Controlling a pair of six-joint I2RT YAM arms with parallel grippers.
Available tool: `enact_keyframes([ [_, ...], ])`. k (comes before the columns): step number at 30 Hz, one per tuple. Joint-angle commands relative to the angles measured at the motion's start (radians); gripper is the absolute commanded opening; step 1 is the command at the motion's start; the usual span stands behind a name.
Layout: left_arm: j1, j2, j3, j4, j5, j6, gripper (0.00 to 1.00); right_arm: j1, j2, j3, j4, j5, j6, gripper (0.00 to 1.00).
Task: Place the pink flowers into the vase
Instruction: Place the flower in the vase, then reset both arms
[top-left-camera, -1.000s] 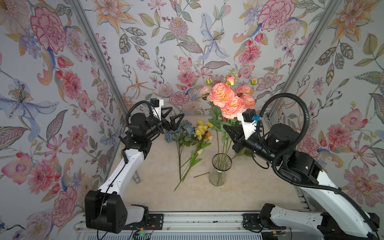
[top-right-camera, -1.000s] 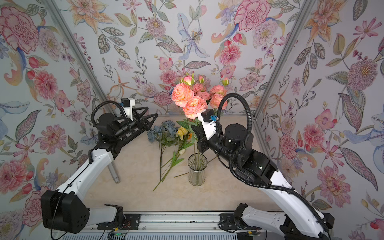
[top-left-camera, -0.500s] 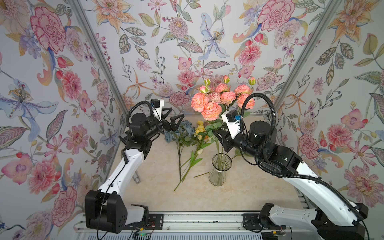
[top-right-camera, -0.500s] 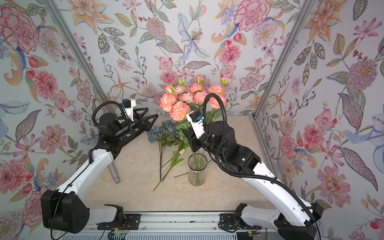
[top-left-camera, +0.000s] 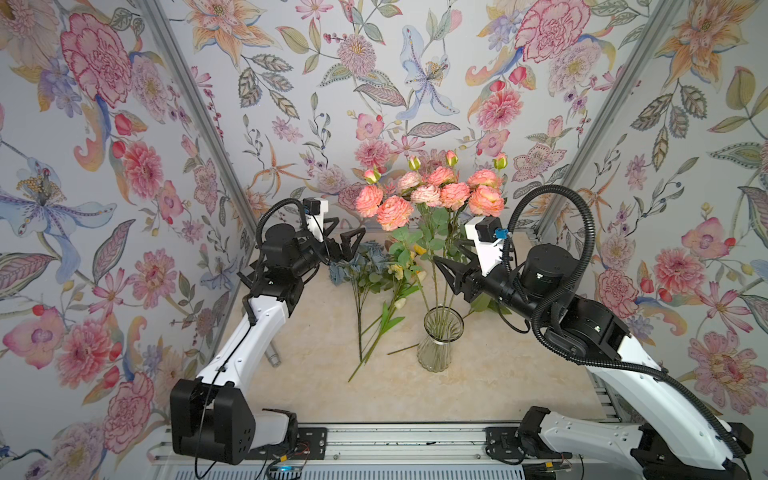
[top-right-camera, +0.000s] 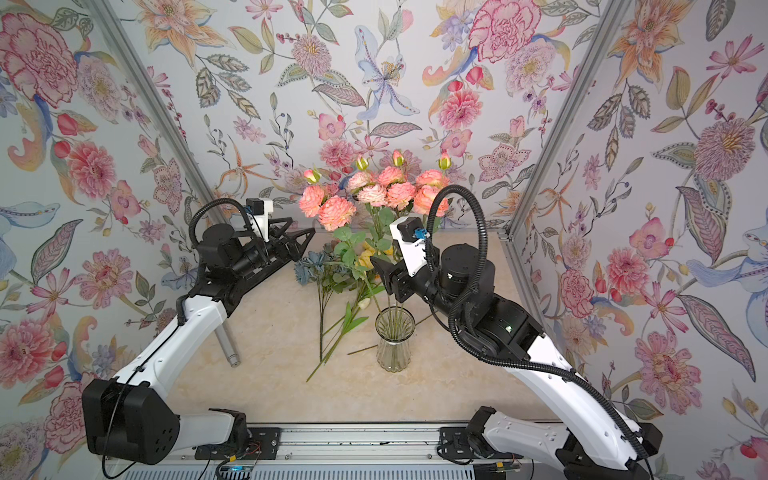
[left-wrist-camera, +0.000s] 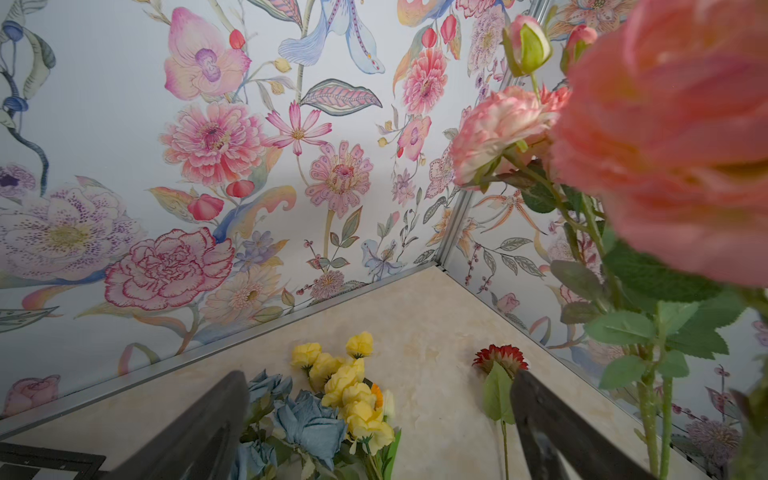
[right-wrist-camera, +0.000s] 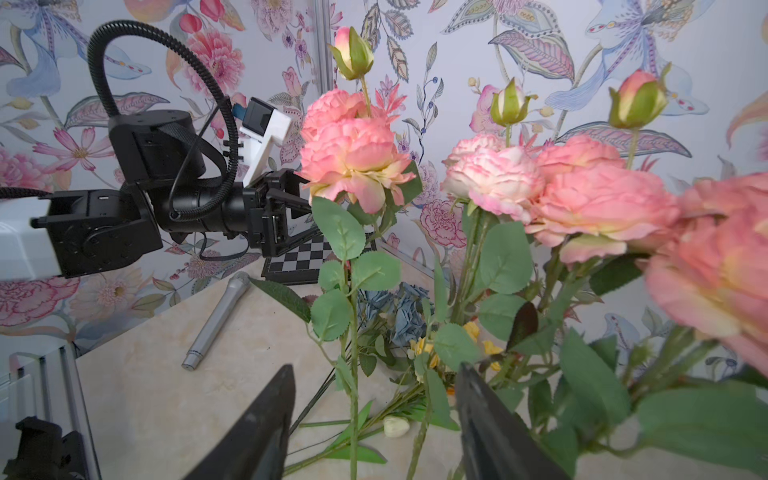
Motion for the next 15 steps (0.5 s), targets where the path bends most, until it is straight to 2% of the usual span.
enact_keyframes([
  [1,0.008,-0.009,0.047,-0.128,-0.181,0.067,0.99,-0.005,-0.059,0.035,0.019,0.046,-0.029,0.70],
  [5,0.008,-0.036,0.057,-0.232,-0.378,0.093,0.99,-0.006,-0.131,0.022,0.015,0.128,-0.047,0.82],
  [7,0.009,-0.053,0.059,-0.272,-0.431,0.116,0.99,-0.008,-0.172,0.005,0.004,0.184,-0.047,0.89],
  [10,0.009,-0.088,0.032,-0.302,-0.464,0.146,1.00,-0.009,-0.242,-0.035,-0.046,0.300,-0.040,0.96],
  [15,0.024,-0.135,-0.058,-0.296,-0.459,0.162,0.99,-0.010,-0.404,-0.209,-0.068,0.495,-0.014,1.00],
])
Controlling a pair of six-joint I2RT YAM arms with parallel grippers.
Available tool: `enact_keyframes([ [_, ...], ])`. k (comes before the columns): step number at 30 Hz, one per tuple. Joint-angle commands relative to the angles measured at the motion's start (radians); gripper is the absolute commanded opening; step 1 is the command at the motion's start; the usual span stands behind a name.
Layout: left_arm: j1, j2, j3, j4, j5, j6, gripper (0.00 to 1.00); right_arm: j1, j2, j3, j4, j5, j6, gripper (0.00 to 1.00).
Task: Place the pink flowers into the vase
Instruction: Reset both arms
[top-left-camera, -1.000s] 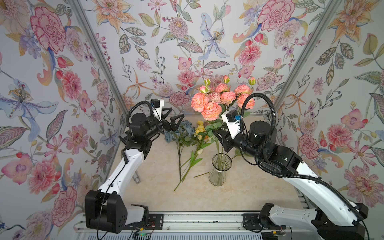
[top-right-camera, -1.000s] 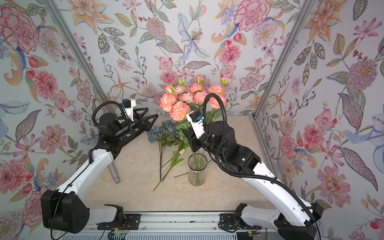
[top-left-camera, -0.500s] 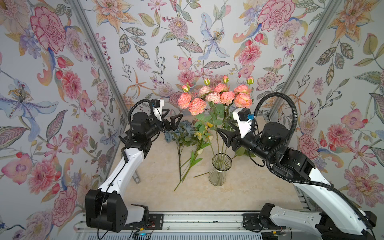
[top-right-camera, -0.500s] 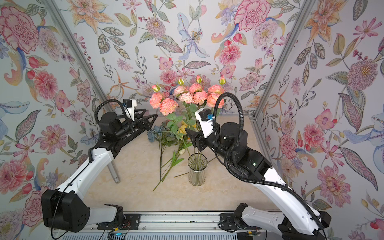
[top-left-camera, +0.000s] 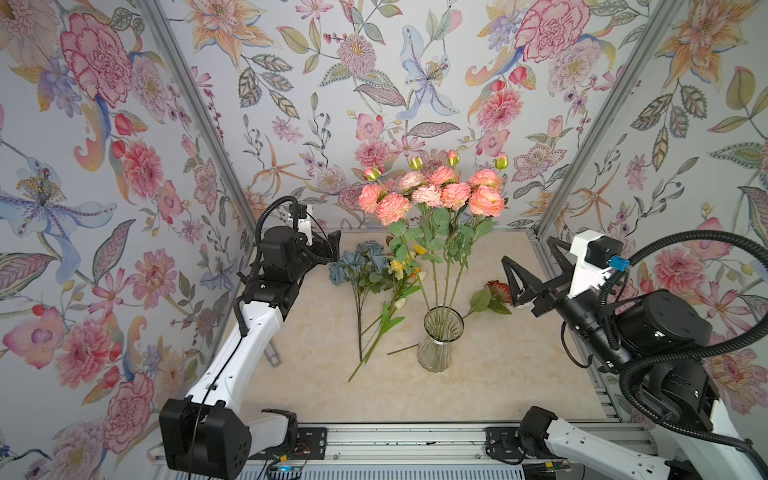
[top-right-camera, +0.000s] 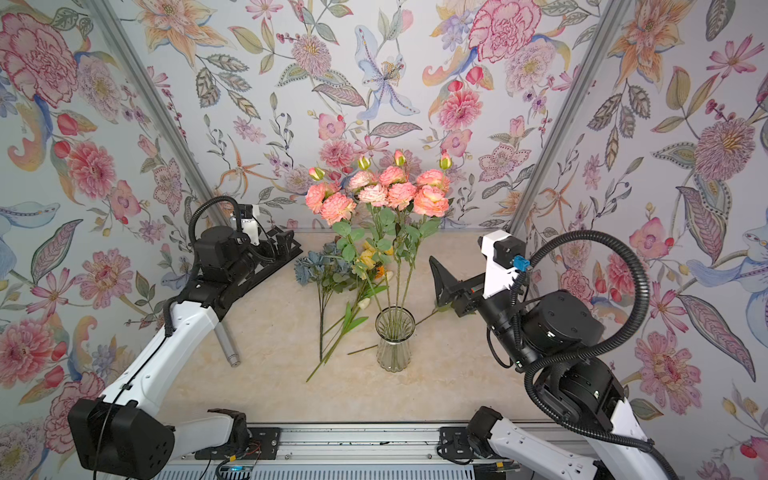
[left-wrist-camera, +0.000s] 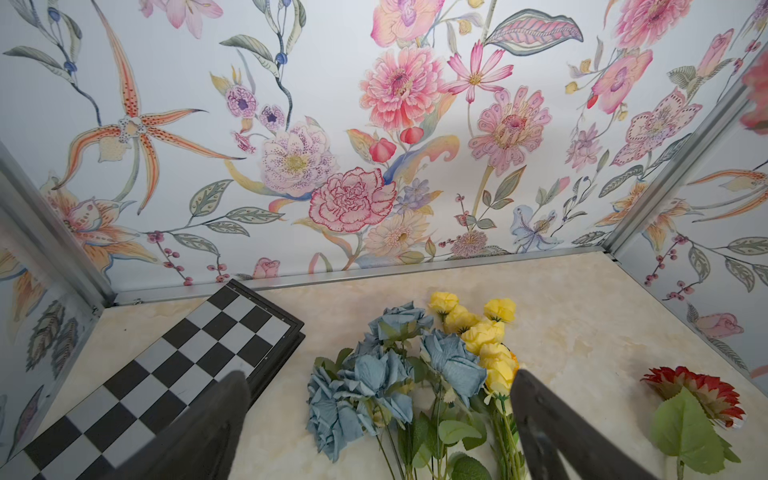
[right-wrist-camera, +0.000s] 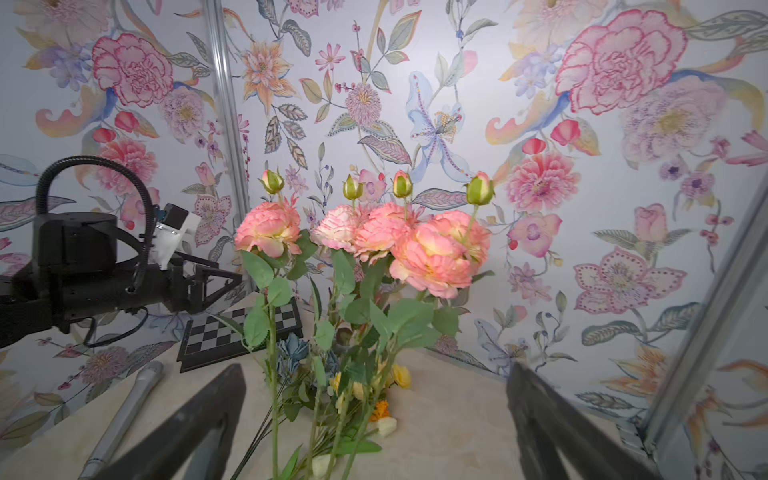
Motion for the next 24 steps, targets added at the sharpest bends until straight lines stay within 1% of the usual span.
enact_keyframes([
  [1,0.031,-0.044,-0.078,-0.006,-0.025,0.037,1.00,-0.006,-0.084,-0.116,-0.046,0.189,0.018,1.00],
  [4,0.073,-0.064,-0.168,0.077,0.030,0.005,1.00,-0.007,-0.140,-0.216,-0.046,0.229,0.042,1.00],
  [6,0.098,-0.070,-0.220,0.122,0.047,-0.008,0.99,-0.014,-0.158,-0.278,-0.046,0.250,0.055,1.00],
  [8,0.121,-0.067,-0.260,0.163,0.057,-0.001,0.99,-0.041,-0.168,-0.339,-0.045,0.235,0.081,1.00],
  [10,0.137,-0.048,-0.279,0.193,0.071,0.014,0.99,-0.101,-0.169,-0.390,-0.044,0.187,0.110,1.00],
  [12,0.148,-0.020,-0.287,0.218,0.079,0.034,0.99,-0.213,-0.164,-0.437,-0.045,0.074,0.148,1.00],
  [16,0.168,0.035,-0.323,0.292,0.086,0.068,1.00,-0.527,-0.154,-0.540,0.002,-0.280,0.209,1.00],
  [18,0.178,0.048,-0.355,0.330,0.088,0.087,0.99,-0.666,-0.160,-0.606,0.066,-0.397,0.218,1.00],
  [19,0.183,0.050,-0.379,0.358,0.074,0.097,0.99,-0.733,-0.157,-0.640,0.097,-0.436,0.218,1.00],
  [21,0.196,0.044,-0.440,0.419,0.044,0.121,0.99,-0.833,-0.148,-0.701,0.166,-0.493,0.207,1.00],
  [22,0.202,0.040,-0.482,0.476,0.020,0.133,0.99,-0.868,-0.146,-0.743,0.216,-0.515,0.195,1.00],
  [24,0.218,0.034,-0.558,0.578,-0.010,0.144,0.99,-0.909,-0.143,-0.828,0.333,-0.514,0.159,1.00],
])
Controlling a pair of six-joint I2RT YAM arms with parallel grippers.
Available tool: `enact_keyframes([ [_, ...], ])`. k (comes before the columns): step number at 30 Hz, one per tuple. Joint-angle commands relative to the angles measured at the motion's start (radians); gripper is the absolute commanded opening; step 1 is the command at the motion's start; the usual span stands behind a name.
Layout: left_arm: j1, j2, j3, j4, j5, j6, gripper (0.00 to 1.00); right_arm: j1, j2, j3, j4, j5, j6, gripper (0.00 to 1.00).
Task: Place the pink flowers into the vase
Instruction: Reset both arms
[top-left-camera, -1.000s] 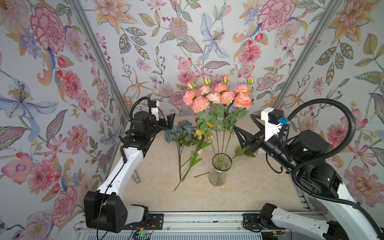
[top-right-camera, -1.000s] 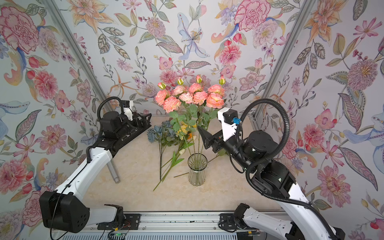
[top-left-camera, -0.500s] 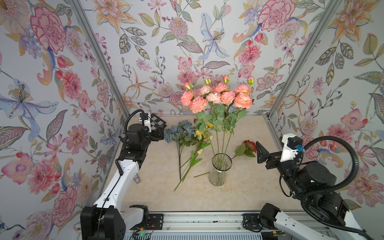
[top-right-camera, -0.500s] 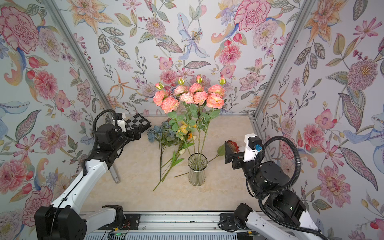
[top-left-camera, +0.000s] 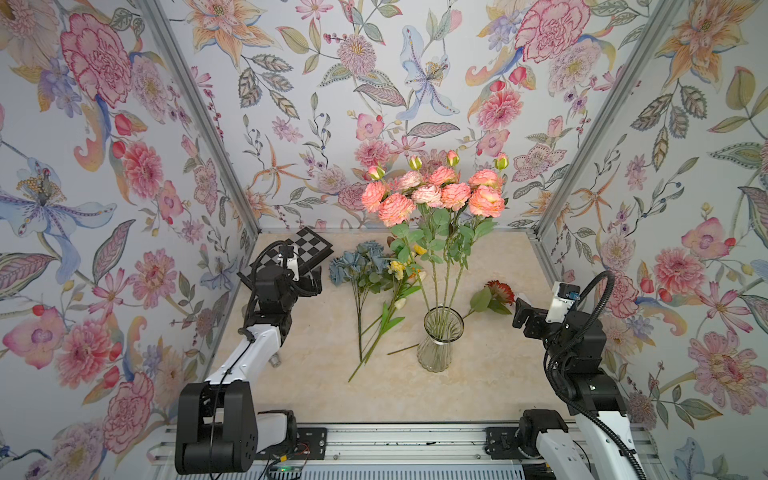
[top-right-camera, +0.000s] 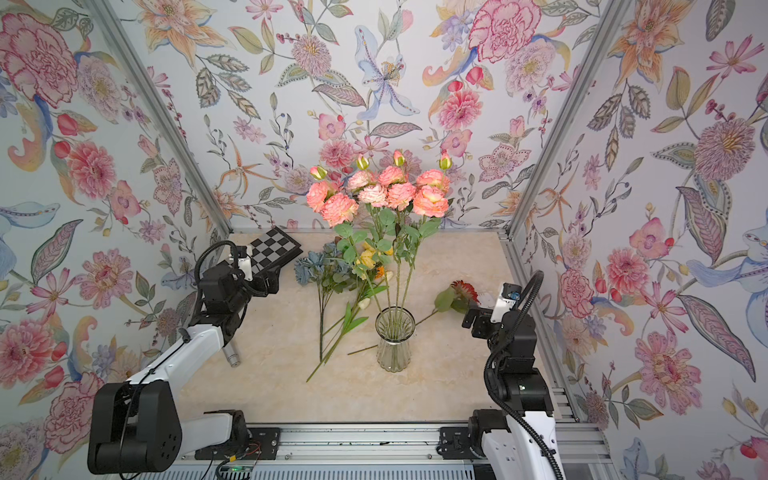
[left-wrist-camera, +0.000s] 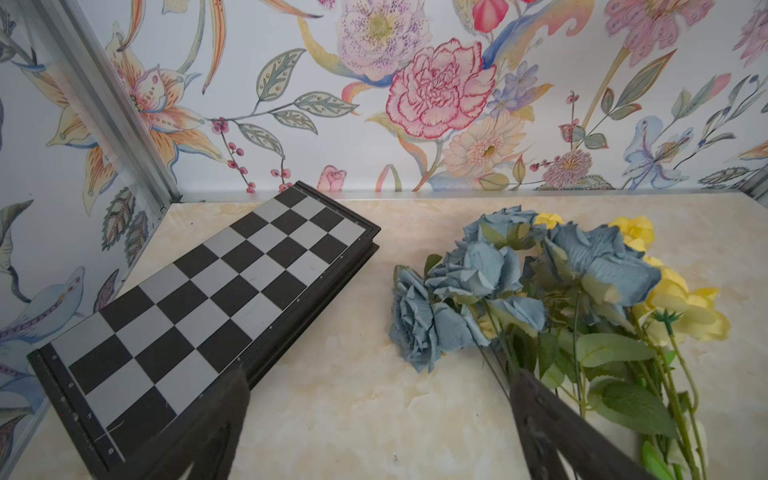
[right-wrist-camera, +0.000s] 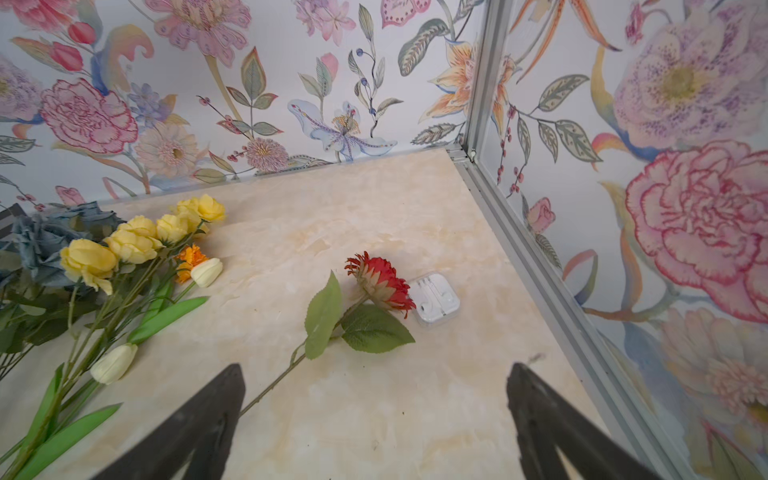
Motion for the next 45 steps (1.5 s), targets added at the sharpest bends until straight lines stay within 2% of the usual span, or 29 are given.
enact_keyframes([
  [1,0.030,-0.004,-0.101,0.206,-0.060,0.058,0.99,-0.055,0.011,-0.112,0.242,-0.108,-0.028,0.99],
  [4,0.034,0.013,-0.151,0.259,-0.099,0.078,0.99,-0.114,0.084,-0.185,0.402,-0.130,-0.018,1.00],
  [8,0.034,0.020,-0.247,0.381,-0.160,0.095,0.99,-0.111,0.190,-0.293,0.654,-0.114,-0.085,1.00],
  [13,0.034,0.017,-0.436,0.696,-0.219,0.102,1.00,-0.109,0.335,-0.364,0.866,-0.149,-0.090,1.00],
  [16,0.035,0.027,-0.447,0.736,-0.221,0.118,0.99,-0.104,0.418,-0.401,1.014,-0.181,-0.084,1.00],
  [18,0.034,0.044,-0.442,0.758,-0.227,0.128,0.99,-0.098,0.480,-0.404,1.084,-0.190,-0.083,1.00],
  [24,0.028,0.188,-0.464,1.002,-0.174,0.157,0.99,-0.066,0.718,-0.361,1.271,-0.204,-0.091,1.00],
  [28,-0.001,0.283,-0.510,1.161,-0.235,0.174,1.00,-0.050,0.859,-0.295,1.335,-0.235,-0.113,1.00],
  [29,-0.004,0.274,-0.509,1.130,-0.250,0.169,1.00,-0.045,0.881,-0.280,1.317,-0.245,-0.125,1.00],
  [34,-0.005,0.279,-0.490,1.107,-0.287,0.157,0.99,-0.008,1.009,-0.300,1.477,-0.210,-0.155,1.00],
  [38,-0.008,0.272,-0.438,1.017,-0.216,0.192,0.99,0.001,1.000,-0.266,1.395,-0.200,-0.166,1.00],
  [45,-0.016,0.276,-0.438,1.025,-0.283,0.178,0.99,0.006,0.997,-0.260,1.376,-0.192,-0.170,1.00],
])
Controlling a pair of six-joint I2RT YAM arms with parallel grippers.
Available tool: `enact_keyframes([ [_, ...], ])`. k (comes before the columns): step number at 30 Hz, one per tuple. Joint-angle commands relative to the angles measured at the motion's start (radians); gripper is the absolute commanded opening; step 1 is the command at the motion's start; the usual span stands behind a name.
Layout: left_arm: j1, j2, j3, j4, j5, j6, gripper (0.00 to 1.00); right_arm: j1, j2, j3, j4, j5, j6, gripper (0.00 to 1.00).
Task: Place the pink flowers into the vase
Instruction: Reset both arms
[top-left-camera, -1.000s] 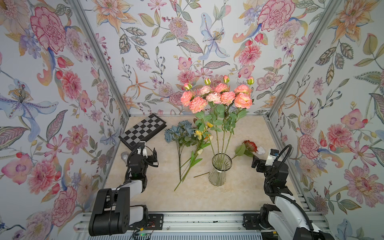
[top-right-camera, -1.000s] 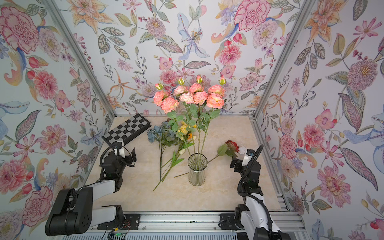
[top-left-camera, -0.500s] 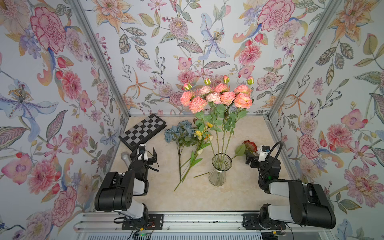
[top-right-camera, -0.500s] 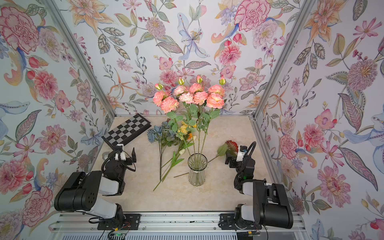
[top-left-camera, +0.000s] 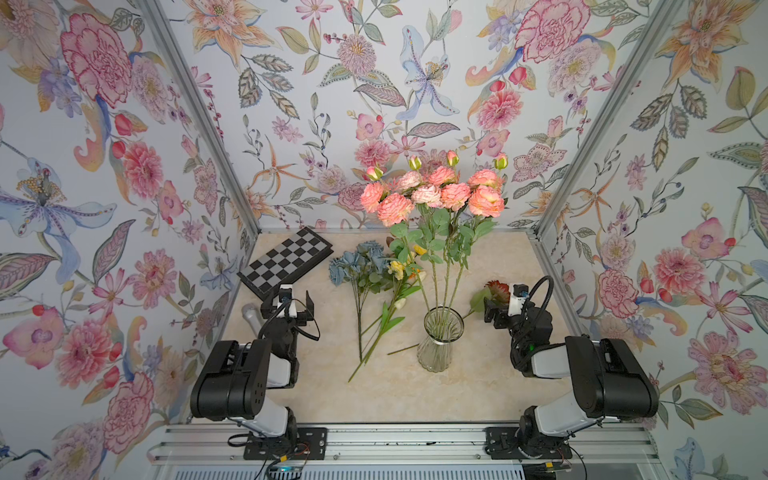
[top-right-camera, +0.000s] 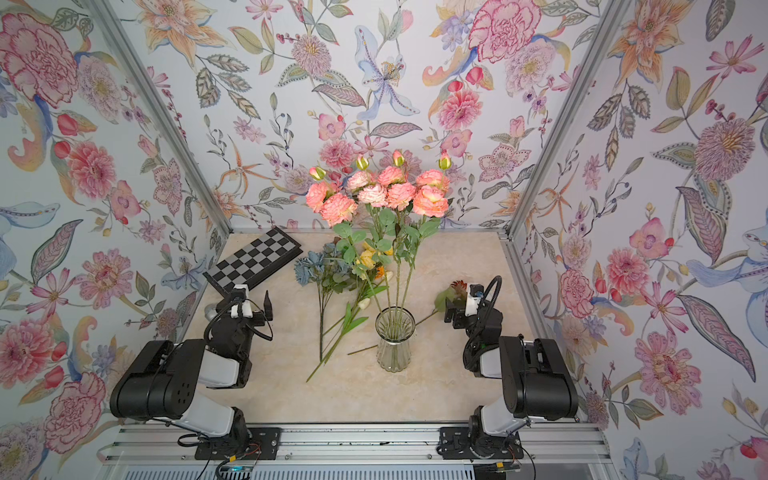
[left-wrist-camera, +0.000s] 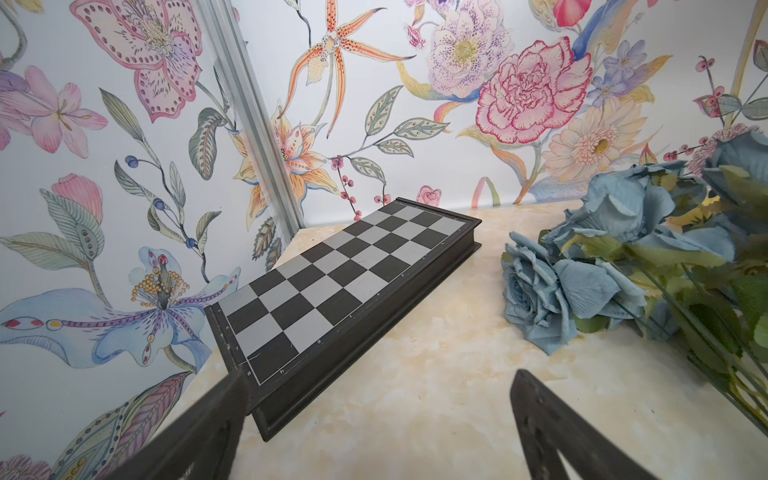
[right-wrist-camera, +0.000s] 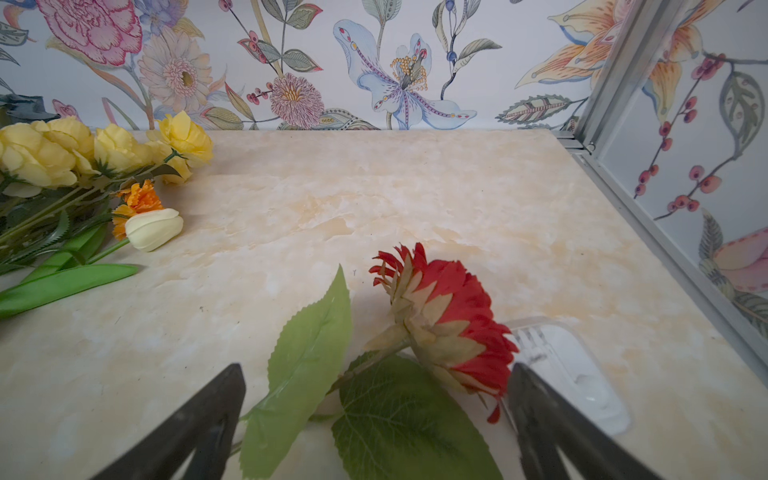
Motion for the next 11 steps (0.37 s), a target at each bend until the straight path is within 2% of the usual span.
enact_keyframes([
  [1,-0.007,0.002,0.015,0.012,-0.034,0.011,0.99,0.010,0.001,0.016,0.027,0.009,-0.029,1.00],
  [11,-0.008,0.002,0.016,0.011,-0.035,0.009,1.00,0.012,0.000,0.016,0.027,0.013,-0.029,1.00],
])
